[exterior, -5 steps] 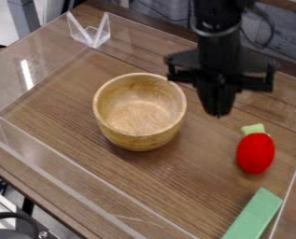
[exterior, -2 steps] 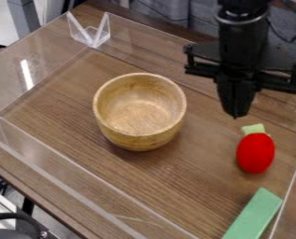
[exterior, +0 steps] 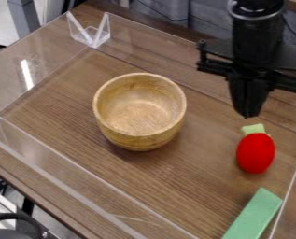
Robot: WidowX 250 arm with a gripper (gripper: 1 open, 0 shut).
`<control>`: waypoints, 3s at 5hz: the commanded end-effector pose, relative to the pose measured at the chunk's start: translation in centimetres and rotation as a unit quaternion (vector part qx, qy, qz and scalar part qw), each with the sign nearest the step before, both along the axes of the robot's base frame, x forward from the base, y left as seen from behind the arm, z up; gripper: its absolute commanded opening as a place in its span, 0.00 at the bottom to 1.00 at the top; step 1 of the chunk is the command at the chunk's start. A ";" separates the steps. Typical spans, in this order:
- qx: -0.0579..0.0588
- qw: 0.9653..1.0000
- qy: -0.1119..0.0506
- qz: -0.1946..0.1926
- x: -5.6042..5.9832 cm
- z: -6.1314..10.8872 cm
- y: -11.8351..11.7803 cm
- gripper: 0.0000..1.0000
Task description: Move the red fruit to the left
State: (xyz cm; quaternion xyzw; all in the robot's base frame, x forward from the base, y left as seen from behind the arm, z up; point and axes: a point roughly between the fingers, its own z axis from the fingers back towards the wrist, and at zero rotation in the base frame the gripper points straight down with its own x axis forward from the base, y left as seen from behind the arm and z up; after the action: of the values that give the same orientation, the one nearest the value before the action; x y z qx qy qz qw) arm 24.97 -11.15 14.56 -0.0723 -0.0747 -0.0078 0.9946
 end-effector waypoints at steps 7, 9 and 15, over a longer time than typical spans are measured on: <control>0.001 1.000 0.004 0.004 1.7 1.5 -3.1 1.00; 0.010 0.999 0.025 -0.022 1.7 -0.2 -3.5 1.00; 0.039 0.994 0.064 0.079 4.2 -8.2 0.4 1.00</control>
State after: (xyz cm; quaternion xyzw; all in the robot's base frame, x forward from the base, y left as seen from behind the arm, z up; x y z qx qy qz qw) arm 28.86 -10.61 5.53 -0.0235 0.0006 0.0762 0.9968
